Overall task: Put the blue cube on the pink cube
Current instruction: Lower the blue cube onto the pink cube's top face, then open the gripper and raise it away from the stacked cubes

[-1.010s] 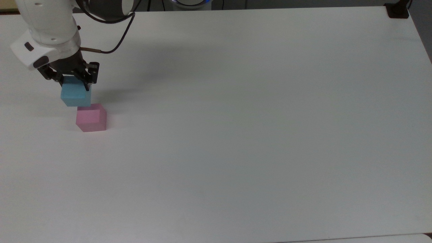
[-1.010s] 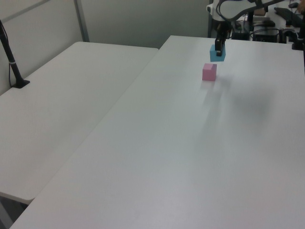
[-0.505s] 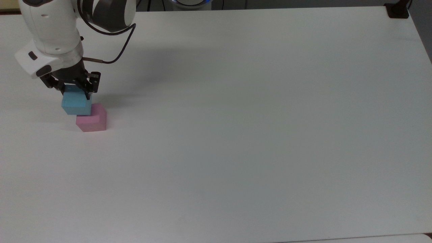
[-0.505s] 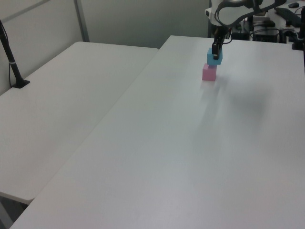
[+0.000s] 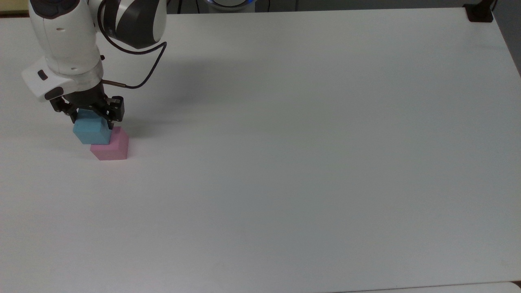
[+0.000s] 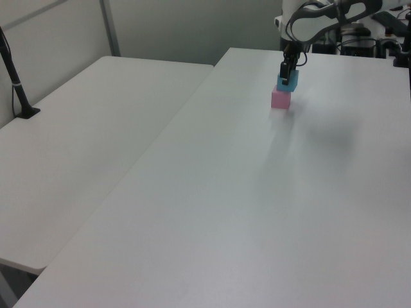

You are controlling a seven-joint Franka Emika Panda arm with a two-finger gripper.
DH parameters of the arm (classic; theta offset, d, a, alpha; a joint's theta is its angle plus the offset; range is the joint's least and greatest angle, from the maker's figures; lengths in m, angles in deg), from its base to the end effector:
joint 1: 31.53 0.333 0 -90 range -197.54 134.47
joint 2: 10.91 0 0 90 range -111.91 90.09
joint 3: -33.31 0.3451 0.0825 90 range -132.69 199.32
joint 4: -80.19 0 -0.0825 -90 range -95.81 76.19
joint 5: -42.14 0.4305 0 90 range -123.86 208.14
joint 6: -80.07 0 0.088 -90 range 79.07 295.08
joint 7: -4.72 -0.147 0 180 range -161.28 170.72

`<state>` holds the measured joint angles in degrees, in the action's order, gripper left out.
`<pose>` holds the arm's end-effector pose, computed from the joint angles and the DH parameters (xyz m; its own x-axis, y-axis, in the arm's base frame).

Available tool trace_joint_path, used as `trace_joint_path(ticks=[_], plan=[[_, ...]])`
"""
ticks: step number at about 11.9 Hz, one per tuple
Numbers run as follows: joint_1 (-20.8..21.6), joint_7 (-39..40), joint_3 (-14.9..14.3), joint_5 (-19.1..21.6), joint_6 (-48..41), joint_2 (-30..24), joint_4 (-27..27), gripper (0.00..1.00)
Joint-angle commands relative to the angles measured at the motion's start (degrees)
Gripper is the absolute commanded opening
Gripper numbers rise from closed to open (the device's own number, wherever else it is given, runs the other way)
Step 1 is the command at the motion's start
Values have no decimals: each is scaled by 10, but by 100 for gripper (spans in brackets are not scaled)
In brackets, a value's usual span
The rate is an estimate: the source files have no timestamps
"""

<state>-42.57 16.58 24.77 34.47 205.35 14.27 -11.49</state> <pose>0.7091 -0.2490 0.3611 0.9943 -0.0359 0.1005 -0.0562 -0.9768 0.2068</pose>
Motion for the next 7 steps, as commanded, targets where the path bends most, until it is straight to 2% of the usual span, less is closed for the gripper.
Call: trace_joint_path(ticks=[1, 3, 6, 7], plan=[[0, -18, 1, 34, 12, -11, -4, 100], [0, -18, 4, 62, -5, -44, -4, 100], [5, -19, 5, 107, -100, -104, 13, 100], [7, -23, 5, 111, -115, -122, 13, 100]])
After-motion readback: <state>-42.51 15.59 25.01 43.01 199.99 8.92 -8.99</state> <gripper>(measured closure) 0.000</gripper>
